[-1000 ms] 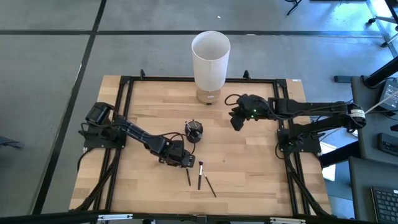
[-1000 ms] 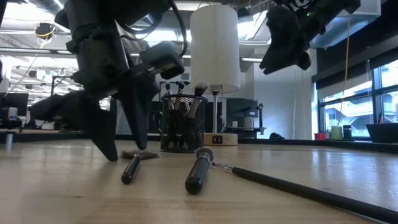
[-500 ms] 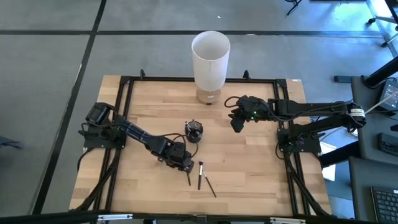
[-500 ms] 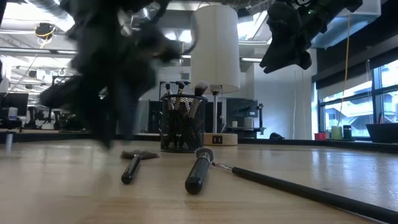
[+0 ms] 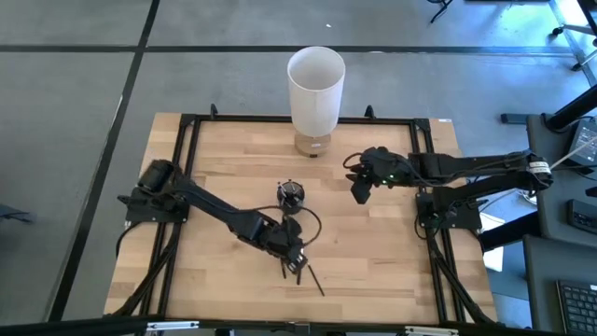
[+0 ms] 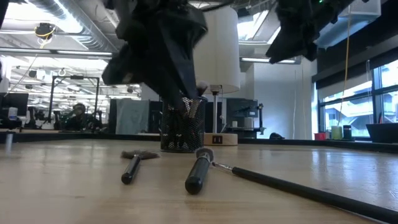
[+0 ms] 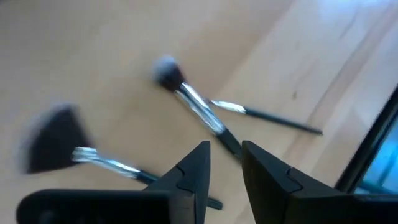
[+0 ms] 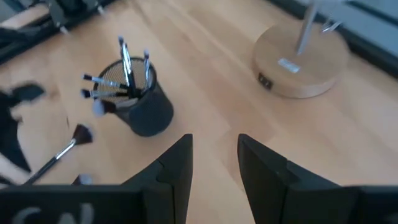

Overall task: Put items in baskets/containers
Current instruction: Put the black powder brush into the black pen holder

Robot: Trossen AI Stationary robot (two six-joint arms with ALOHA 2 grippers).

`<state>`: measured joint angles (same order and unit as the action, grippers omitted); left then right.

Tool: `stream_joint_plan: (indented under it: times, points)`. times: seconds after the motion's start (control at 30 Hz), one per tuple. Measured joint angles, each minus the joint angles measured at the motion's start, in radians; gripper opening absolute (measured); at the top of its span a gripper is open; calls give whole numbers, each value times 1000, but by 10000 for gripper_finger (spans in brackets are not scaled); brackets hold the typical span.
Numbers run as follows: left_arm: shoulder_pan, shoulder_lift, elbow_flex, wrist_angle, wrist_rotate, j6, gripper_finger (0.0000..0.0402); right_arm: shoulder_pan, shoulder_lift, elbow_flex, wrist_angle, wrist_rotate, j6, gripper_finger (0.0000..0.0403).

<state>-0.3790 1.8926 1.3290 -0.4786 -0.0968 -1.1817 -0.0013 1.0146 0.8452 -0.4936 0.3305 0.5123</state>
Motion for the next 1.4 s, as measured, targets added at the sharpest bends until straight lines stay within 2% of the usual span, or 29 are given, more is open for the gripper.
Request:
stream_joint_plan:
  times: [0.2, 0.3, 0.47, 0.7, 0.9, 1.1, 1.27, 1.4]
  points:
    - [-6, 120, 116, -47, 44, 20, 79, 66, -75, 0, -63, 129, 58, 126]
    - [2, 141, 142, -76, 47, -83, 77, 97, -89, 0, -77, 169, 82, 126]
    - [32, 142, 141, -114, 47, -194, 77, 129, -88, 0, -79, 173, 86, 126]
    - [79, 155, 141, -117, 136, -204, 80, 152, -88, 0, -93, 174, 86, 126]
    - [100, 174, 140, -102, 259, -208, 118, 155, -88, 0, -114, 174, 90, 126]
    - [112, 173, 142, -98, 257, -272, 167, 155, -88, 0, -112, 174, 94, 126]
    - [120, 198, 139, -120, 265, -299, 174, 155, -88, 0, -114, 174, 102, 126]
    - [129, 230, 145, -93, 327, -287, 171, 155, -87, 0, -125, 174, 103, 126]
